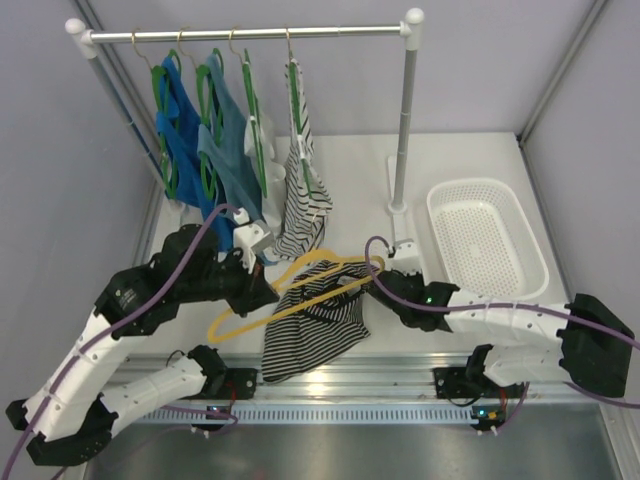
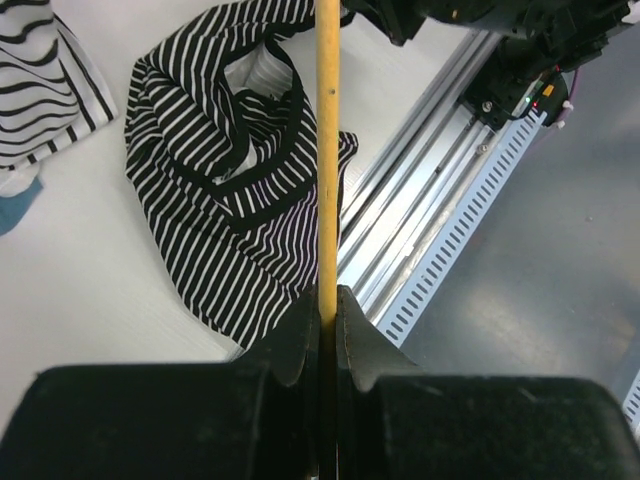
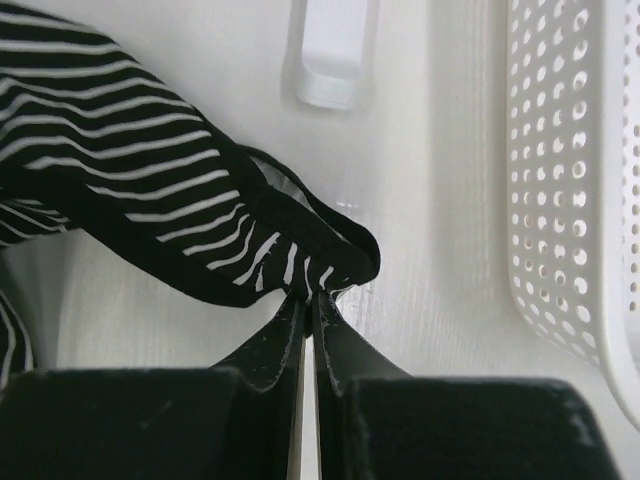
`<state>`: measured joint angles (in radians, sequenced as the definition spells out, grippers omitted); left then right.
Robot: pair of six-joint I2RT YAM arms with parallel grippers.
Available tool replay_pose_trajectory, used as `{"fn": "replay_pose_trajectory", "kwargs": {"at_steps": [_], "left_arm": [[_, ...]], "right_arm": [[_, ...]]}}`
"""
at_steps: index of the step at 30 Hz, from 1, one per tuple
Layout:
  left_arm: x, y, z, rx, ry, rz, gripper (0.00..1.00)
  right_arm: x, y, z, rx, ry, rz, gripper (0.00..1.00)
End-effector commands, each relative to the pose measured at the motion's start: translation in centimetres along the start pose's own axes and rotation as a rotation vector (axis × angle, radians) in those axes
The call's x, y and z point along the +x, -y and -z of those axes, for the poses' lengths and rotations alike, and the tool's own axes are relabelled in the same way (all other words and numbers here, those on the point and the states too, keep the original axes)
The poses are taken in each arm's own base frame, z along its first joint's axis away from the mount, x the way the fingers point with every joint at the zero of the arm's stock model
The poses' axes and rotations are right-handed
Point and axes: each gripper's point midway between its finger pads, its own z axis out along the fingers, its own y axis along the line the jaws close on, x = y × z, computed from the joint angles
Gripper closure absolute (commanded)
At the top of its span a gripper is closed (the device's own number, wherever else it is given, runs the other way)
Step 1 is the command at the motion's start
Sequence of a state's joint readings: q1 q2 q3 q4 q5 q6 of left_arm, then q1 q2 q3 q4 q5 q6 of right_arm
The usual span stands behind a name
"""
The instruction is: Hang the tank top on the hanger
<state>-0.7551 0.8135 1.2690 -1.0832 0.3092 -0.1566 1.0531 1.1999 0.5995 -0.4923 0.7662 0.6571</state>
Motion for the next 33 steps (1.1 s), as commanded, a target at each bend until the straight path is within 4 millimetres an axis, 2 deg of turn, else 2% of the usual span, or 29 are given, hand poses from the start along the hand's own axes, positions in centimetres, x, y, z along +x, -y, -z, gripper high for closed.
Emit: {"fn": "replay_pose_trajectory", "kwargs": {"at_steps": [1,3,11,15,16,19,28,33], "left_arm": [[1.0,0.8,-0.1,0.052,-0.026,0.016,1.00],[1.4,1.0,-0.4,0.068,-0.037,0.021,1.00],[1.5,1.0,-2.2,0.098,-0.039,0.035,1.00],[0.8,0.9,-3.2,0.109,-0.008,0.044,1.00],[0.0,0.7,-3.4,0.098,0.031,0.033,1.00],[-0.8,0.4,-4.0,0.090,0.069,0.031,1.00],[-1.4,-1.1,-5.7,0.034,0.136,0.044,1.00],[-2.3,0.0,-6.1,0.102,0.213,0.038,1.00]], "right_arm": [[-4.5,-0.2,1.2,-0.006,0.078,-0.073,1.00],[-5.7,0.0,1.7,-0.017,0.084,-0.093,1.00],[-7.6,0.2,3.2,-0.086,0.028,-0.115,1.00],[-8.6,0.0,4.3,-0.119,0.001,-0.117,1.00],[-8.6,-0.1,4.4,-0.123,-0.008,-0.113,1.00],[-9.3,0.0,5.3,-0.136,-0.019,-0.120,1.00],[-10.8,1.0,7.0,-0.153,-0.055,-0.142,1.00],[-12.0,1.5,7.9,-0.148,-0.071,-0.144,1.00]]}}
